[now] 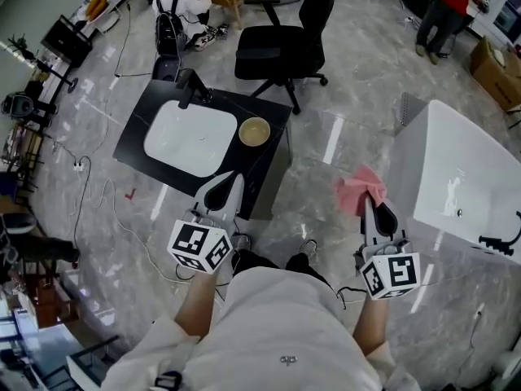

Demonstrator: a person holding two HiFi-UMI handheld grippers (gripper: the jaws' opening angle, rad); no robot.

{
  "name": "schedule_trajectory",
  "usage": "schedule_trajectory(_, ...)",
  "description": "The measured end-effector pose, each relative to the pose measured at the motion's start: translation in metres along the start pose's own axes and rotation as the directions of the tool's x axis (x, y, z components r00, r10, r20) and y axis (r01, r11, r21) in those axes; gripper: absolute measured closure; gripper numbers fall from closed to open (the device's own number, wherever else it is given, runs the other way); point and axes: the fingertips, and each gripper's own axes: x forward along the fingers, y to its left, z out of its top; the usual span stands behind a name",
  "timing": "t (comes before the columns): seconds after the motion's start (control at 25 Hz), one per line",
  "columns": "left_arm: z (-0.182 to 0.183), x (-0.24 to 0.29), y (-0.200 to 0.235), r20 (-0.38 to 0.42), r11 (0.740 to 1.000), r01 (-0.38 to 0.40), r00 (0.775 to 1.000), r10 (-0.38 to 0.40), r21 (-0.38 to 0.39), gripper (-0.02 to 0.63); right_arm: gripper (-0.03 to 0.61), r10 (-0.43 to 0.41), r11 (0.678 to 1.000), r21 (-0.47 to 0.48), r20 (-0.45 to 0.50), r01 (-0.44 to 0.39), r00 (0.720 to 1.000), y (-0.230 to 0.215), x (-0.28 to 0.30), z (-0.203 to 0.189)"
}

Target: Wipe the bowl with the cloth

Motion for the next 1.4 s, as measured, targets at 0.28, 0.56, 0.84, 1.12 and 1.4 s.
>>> schedule_trajectory(0.28,-0.010,-0.008,-0.012,-0.028,0.997,-0.083,0.996,0.083,-0.001,0.601,0.561,0.076,0.997,0.019,-0.029,-0.076,0.997,-0.016,0.001,-0.011)
schedule_trajectory(0.56,-0.023,0.005,-0.005,-0.066,0.995,-0.101,0.993,0.100,-0.005,0.601,0.561,0.097,0.994,0.057,-0.040,-0.094,0.995,-0.023,0.012,-0.022)
schedule_trajectory(0.84,-0.020,0.056,0.009,-0.045,0.998,-0.060,0.997,0.059,-0.006,0.600,0.561,0.048,0.998,0.051,-0.057,-0.045,0.997,-0.050,0.036,-0.017)
schedule_trajectory(1.12,0.012,0.100,0.049,0.026,0.993,-0.113,0.993,0.113,-0.025,0.601,0.561,0.110,0.993,-0.038,-0.035,-0.111,0.993,-0.063,0.113,0.030)
schedule_trajectory(1.4,0.019,0.099,0.129,0.005,0.979,-0.202,0.979,0.202,-0.016,0.600,0.561,0.231,0.970,-0.068,-0.031,-0.232,0.973,-0.016,0.212,0.055)
